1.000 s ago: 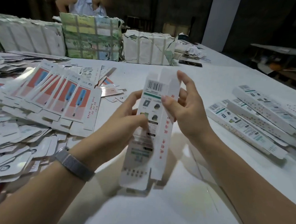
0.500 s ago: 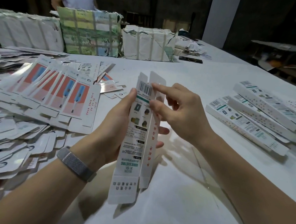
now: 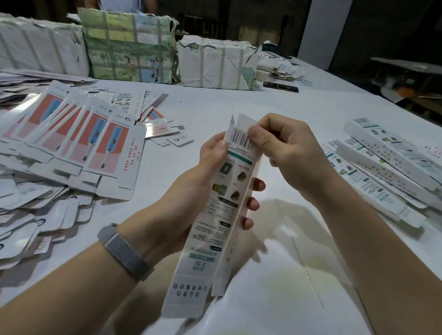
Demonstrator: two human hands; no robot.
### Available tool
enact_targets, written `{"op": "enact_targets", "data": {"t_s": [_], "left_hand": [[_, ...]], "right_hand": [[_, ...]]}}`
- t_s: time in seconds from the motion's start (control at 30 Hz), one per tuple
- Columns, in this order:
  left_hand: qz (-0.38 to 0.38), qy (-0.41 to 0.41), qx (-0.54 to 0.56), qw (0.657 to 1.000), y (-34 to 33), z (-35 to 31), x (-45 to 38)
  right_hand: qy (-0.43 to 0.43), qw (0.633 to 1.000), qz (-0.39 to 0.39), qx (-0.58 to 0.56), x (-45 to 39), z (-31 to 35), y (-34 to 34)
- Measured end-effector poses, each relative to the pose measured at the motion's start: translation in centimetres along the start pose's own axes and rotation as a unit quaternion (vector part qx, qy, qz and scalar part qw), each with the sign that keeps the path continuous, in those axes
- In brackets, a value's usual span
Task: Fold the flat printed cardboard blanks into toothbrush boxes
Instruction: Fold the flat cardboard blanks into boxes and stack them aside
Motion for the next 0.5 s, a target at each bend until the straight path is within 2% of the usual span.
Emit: {"op": "enact_targets", "data": {"t_s": [0.1,0.13,0.2,0.23,0.33,0.5], "left_hand": [[-0.025,-0.050,-0.045,0.997,0.2,0.2,-0.4],[-0.042,-0.038,-0.029,0.998,0.1,0.4,-0.9],[-0.095,0.050,0.021,0.994,0.0,-0.1,-1.7],[-0.100,0.057,0.029,0.993,0.0,0.0,-1.1],[-0.123,0.019,0.040,0.991,0.4,-0.1,-1.2],[-0.139,-0.002,0.062,0.988,0.7,0.0,-1.0]], "right_hand": [[-0.003,0.999,0.022,-0.036,0.1,-0.1,0.2],[-0.001,0.999,0.016,-0.047,0.2,-0.1,0.1],[0.009,0.998,-0.013,-0.067,0.3,-0.2,-0.2],[0.018,0.997,-0.028,-0.074,0.3,-0.4,-0.3],[0.034,0.992,-0.051,-0.107,0.6,-0.7,-1.2],[0.004,0.989,-0.048,-0.143,0.7,-1.0,-1.5]]}}
Point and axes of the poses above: each hand's wrist, its own x-axis away from the middle knuckle, its own y-axis out of the back of the hand, z = x × y, the point moved 3 cm from there along -x, towards the middle knuckle, and after that the axes turned 7 degrees about -x, right-handed, at the moved point
